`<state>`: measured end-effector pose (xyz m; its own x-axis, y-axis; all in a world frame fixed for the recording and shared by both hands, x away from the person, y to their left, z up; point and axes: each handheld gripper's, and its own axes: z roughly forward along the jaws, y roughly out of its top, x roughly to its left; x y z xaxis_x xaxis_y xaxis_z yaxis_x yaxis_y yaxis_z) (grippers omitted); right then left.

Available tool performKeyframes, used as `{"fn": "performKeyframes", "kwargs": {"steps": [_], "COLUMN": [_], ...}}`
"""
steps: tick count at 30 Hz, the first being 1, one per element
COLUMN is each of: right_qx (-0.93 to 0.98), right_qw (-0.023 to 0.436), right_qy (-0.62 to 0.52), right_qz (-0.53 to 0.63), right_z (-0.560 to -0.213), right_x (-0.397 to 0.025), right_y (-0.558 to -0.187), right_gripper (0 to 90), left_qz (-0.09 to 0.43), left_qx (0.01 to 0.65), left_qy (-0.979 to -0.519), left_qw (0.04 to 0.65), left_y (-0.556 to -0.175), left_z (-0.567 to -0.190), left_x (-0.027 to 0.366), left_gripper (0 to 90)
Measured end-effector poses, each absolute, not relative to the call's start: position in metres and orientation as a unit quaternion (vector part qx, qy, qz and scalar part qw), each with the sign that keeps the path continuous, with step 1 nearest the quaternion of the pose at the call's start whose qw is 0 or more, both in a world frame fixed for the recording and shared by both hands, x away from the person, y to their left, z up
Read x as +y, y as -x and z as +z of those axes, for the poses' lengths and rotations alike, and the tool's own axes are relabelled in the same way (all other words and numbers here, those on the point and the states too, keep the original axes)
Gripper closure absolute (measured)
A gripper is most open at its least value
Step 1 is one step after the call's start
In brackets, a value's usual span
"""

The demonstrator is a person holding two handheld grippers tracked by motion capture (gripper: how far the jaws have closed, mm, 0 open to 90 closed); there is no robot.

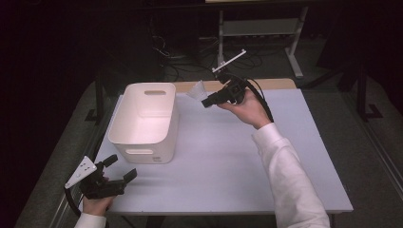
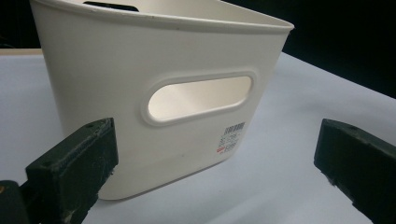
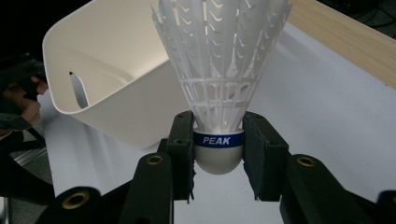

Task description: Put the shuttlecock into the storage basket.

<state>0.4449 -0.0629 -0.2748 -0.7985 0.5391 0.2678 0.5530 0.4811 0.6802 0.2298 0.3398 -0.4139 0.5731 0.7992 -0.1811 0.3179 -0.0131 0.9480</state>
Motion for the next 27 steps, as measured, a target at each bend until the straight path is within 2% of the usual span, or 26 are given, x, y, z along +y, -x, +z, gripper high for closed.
{"fn": "performKeyframes", "kwargs": {"steps": [27], "right_qx": [-0.866], "right_qw": [0.026], "right_qy": [0.291], "right_qz": [-0.407], "right_z": [-0.278], "right_x": [-0.027], "right_y": [-0.456], "right_gripper": [64.3], "left_qz": [0.209], "left_qx": [0.414], "left_qy": [-0.68], "left_qw": [0.568], "left_y": [-0.23], "left_z": [-0.414], "left_x": [0.34], "left_gripper": [0.0]}}
